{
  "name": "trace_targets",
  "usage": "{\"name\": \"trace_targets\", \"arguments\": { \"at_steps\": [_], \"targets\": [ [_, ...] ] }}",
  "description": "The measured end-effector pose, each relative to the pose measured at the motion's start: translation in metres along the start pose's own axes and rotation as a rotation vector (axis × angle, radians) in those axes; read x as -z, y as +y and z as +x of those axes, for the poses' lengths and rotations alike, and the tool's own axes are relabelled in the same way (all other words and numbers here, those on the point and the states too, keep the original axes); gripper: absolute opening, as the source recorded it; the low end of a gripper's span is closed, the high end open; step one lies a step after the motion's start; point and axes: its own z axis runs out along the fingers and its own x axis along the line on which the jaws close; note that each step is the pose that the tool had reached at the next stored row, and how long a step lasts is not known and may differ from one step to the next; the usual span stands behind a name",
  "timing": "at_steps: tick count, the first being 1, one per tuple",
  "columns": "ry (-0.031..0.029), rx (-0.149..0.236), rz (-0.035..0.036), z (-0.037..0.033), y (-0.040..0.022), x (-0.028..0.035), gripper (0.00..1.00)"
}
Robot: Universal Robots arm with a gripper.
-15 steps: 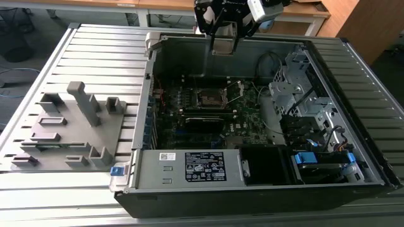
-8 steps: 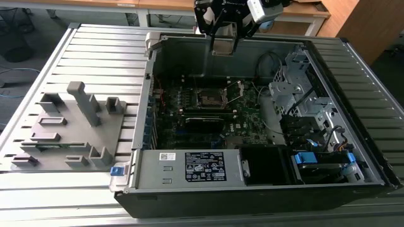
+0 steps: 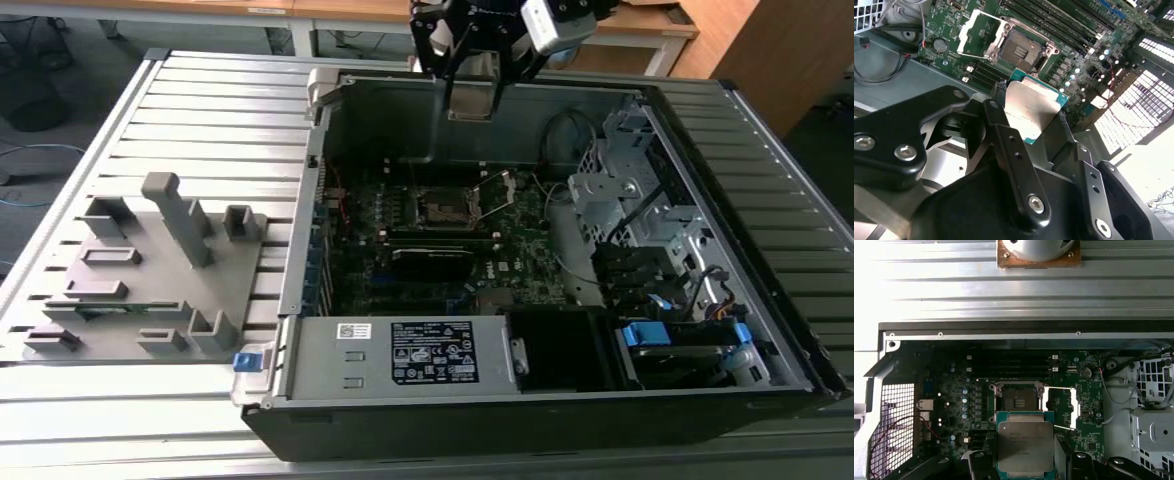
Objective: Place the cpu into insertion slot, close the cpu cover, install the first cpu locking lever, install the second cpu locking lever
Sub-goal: 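Place the cpu into insertion slot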
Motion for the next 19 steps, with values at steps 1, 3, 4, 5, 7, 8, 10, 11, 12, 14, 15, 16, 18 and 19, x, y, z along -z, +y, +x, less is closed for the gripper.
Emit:
{"name": "trace_targets", "arguments": {
  "at_steps": [1,3,4,5,7,8,10,11,12,14,15,16,18,19],
  "targets": [
    [0.0,0.0,0.0001,0.0,0.0,-0.0005,0.54],
    [0.0,0.0,0.0001,0.0,0.0,-0.0005,0.54],
    [0.0,0.0,0.0002,0.0,0.0,-0.0005,0.54],
    [0.0,0.0,0.0002,0.0,-0.0001,-0.0005,0.54],
    [0.0,0.0,0.0,0.0,-0.0001,-0.0006,0.54],
    [0.0,0.0,0.0,0.0,-0.0001,-0.0006,0.54],
    [-0.0002,0.0,-0.0003,0.0,-0.0002,-0.0019,0.54],
    [-0.0002,0.0,-0.0004,0.0,-0.0003,-0.0029,0.54],
    [-0.0001,0.0,-0.0003,-0.0001,-0.0003,-0.0036,0.54],
    [0.0,0.0,0.0,-0.0001,-0.0003,-0.0038,0.54],
    [0.0001,0.0,0.0,-0.0001,-0.0003,-0.0038,0.54],
    [0.0,0.0,-0.0002,-0.0001,-0.0004,-0.0041,0.54],
    [0.0,0.0,-0.0002,-0.0001,-0.0004,-0.0043,0.54],
    [0.0,0.0,-0.0002,-0.0001,-0.0004,-0.0044,0.54]
  ]
}}
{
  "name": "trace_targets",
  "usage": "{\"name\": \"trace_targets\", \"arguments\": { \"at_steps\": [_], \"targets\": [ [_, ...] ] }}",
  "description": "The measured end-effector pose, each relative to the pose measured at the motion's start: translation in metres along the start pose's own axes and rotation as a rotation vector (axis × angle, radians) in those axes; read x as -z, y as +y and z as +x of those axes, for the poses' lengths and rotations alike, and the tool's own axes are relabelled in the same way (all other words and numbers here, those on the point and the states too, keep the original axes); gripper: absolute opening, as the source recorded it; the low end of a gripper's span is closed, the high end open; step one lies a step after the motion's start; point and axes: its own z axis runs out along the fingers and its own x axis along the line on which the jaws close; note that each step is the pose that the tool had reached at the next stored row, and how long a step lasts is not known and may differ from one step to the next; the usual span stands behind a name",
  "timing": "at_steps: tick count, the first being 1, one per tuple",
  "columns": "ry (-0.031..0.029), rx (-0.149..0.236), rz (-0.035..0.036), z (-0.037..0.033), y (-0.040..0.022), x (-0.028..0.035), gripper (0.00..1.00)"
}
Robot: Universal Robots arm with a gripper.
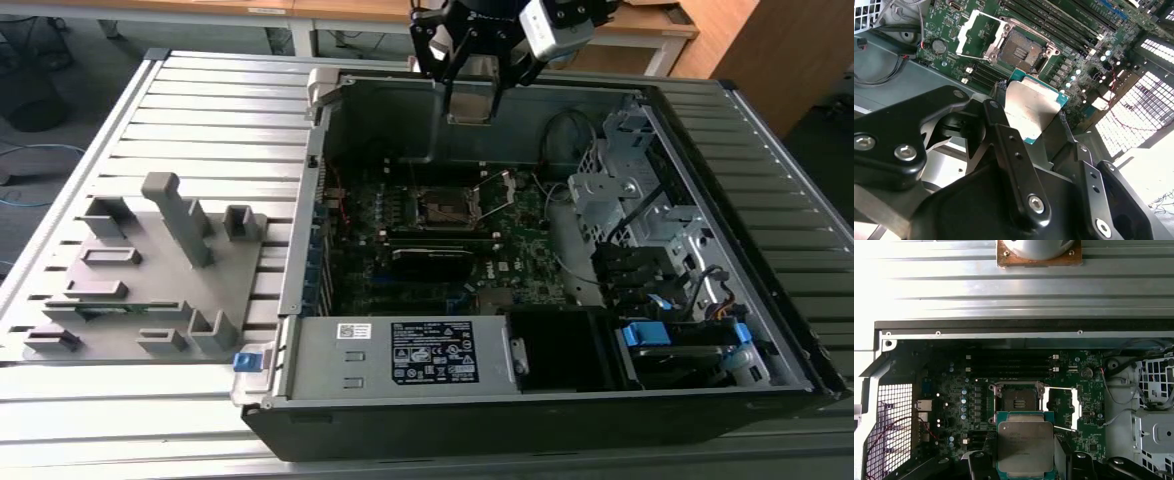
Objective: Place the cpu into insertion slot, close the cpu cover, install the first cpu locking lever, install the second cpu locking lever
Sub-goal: 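Place the cpu into insertion slot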
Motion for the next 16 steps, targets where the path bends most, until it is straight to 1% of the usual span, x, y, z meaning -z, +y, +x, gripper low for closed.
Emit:
{"name": "trace_targets", "arguments": {
  "at_steps": [4,13,16],
  "targets": [
    [0.0,0.0,0.0,0.0,-0.0001,-0.0012,0.54],
    [0.0,0.0,0.0,0.0,-0.0001,-0.0015,0.54],
    [-0.0001,0.0,-0.0002,-0.0001,-0.0003,-0.0032,0.54]
  ]
}}
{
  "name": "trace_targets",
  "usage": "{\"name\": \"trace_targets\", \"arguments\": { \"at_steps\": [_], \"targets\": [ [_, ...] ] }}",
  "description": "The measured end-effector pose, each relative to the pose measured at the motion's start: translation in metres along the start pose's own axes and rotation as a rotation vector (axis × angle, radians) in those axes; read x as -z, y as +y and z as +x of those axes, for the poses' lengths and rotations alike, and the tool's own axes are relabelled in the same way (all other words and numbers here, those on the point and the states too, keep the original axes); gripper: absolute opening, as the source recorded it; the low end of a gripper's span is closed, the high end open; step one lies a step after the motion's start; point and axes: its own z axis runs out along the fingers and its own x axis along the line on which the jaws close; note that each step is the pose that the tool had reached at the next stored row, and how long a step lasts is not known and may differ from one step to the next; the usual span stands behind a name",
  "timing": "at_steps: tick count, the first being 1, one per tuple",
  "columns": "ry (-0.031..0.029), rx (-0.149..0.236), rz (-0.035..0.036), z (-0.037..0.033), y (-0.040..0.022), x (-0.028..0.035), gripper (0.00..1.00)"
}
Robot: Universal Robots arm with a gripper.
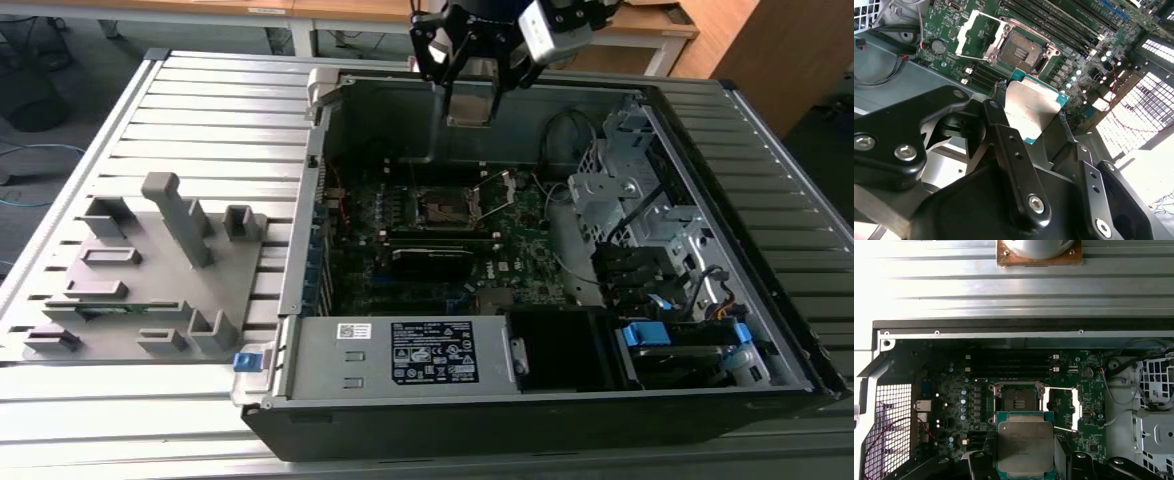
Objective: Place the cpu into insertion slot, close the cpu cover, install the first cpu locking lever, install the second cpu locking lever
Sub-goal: 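Place the cpu into insertion slot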
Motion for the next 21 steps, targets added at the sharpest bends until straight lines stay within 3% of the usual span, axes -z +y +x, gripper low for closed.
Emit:
{"name": "trace_targets", "arguments": {
  "at_steps": [21],
  "targets": [
    [0.0,0.0,0.0002,-0.0001,-0.0003,-0.0029,0.54]
  ]
}}
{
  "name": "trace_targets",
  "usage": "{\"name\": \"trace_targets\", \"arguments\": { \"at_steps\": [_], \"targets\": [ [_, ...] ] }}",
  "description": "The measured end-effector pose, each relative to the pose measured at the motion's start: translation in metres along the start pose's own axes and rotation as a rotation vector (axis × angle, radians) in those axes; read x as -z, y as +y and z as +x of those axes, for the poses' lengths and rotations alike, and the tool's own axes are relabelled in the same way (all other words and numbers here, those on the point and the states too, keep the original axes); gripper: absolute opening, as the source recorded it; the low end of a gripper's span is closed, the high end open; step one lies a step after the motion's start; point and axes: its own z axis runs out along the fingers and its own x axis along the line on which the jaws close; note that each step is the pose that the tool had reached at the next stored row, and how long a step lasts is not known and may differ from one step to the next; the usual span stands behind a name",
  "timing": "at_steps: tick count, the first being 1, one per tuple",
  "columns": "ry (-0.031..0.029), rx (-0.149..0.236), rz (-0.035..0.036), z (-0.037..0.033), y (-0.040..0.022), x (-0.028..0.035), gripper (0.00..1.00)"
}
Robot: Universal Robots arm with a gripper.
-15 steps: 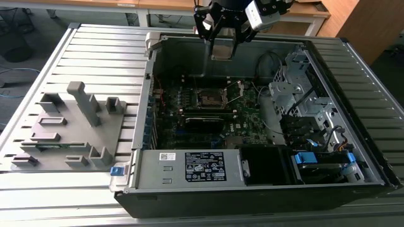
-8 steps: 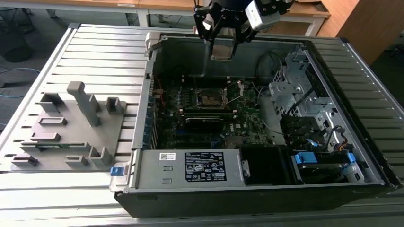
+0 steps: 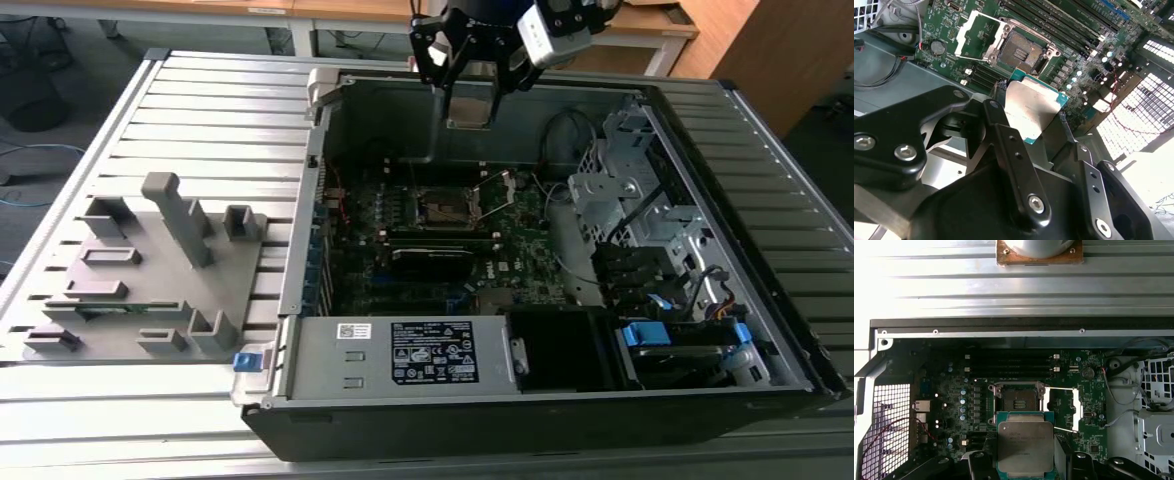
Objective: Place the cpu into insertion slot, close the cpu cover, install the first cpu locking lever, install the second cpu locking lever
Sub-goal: 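Place the cpu into insertion slot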
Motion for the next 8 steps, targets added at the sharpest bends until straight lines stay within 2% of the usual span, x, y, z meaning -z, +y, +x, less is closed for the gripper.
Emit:
{"name": "trace_targets", "arguments": {
  "at_steps": [8],
  "targets": [
    [0.0001,0.0,0.0001,0.0,-0.0002,-0.0017,0.54]
  ]
}}
